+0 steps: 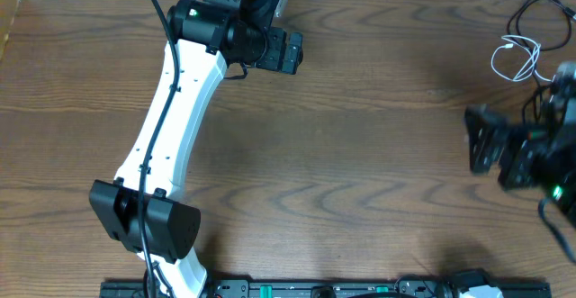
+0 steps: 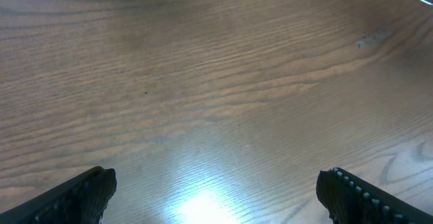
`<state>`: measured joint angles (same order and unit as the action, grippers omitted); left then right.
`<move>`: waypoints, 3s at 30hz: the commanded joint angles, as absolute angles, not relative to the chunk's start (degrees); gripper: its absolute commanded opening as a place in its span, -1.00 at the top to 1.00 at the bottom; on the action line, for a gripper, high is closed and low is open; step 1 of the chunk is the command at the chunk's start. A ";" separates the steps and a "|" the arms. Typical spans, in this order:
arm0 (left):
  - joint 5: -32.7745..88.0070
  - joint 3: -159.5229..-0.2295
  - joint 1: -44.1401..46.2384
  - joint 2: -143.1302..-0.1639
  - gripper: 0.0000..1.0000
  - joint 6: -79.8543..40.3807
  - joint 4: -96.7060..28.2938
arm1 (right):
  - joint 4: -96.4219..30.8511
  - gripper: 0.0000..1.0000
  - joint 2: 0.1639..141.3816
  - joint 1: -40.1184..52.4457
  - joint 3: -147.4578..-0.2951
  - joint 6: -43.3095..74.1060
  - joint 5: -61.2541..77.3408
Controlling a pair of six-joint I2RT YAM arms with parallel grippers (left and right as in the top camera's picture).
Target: Untangle cables
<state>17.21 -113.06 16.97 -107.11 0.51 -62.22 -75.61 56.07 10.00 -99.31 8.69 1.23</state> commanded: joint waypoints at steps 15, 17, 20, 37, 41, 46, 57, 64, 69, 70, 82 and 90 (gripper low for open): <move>16.84 -113.47 16.88 -106.19 -1.00 1.72 -62.35 | -12.78 -0.99 26.06 10.07 -38.98 11.53 -5.52; 16.82 -113.47 16.88 -106.19 -1.00 1.72 -62.35 | -6.37 -0.99 22.92 10.07 -32.36 11.53 -5.65; 16.84 -113.47 16.88 -106.19 -1.00 1.72 -62.35 | -0.73 -0.99 18.02 10.07 -23.99 11.53 -5.91; 16.84 -113.47 16.88 -106.19 -1.00 1.72 -62.35 | 4.86 -0.99 1.50 10.09 -2.28 9.96 -8.40; 16.84 -113.47 16.88 -106.19 -1.00 1.72 -62.35 | 6.85 -0.99 0.67 10.11 -0.30 4.99 -4.91; 16.84 -113.47 16.88 -106.19 -1.00 1.72 -62.35 | 6.42 -0.99 0.27 10.09 -0.32 -6.04 0.97; 16.84 -113.47 16.88 -106.19 -1.00 1.72 -62.35 | -4.10 -0.99 0.27 2.72 -0.27 0.75 1.61; 16.84 -113.47 16.88 -106.19 -1.00 1.72 -62.35 | -4.16 -0.99 0.34 2.09 -0.30 -0.05 1.48; 16.84 -113.47 16.88 -106.19 -1.00 1.72 -62.35 | -4.16 -0.99 0.34 2.09 -0.30 -0.05 1.48; 16.84 -113.47 16.88 -106.19 -1.00 1.72 -62.35 | -4.16 -0.98 0.34 2.09 -0.30 -0.05 1.48; 16.84 -113.47 16.88 -106.19 -1.00 1.72 -62.35 | -4.16 -0.98 0.34 2.09 -0.30 -0.05 1.48; 10.33 -113.47 16.78 -106.19 -1.00 1.72 -62.35 | -4.16 -0.98 0.34 2.09 -0.30 -0.05 1.48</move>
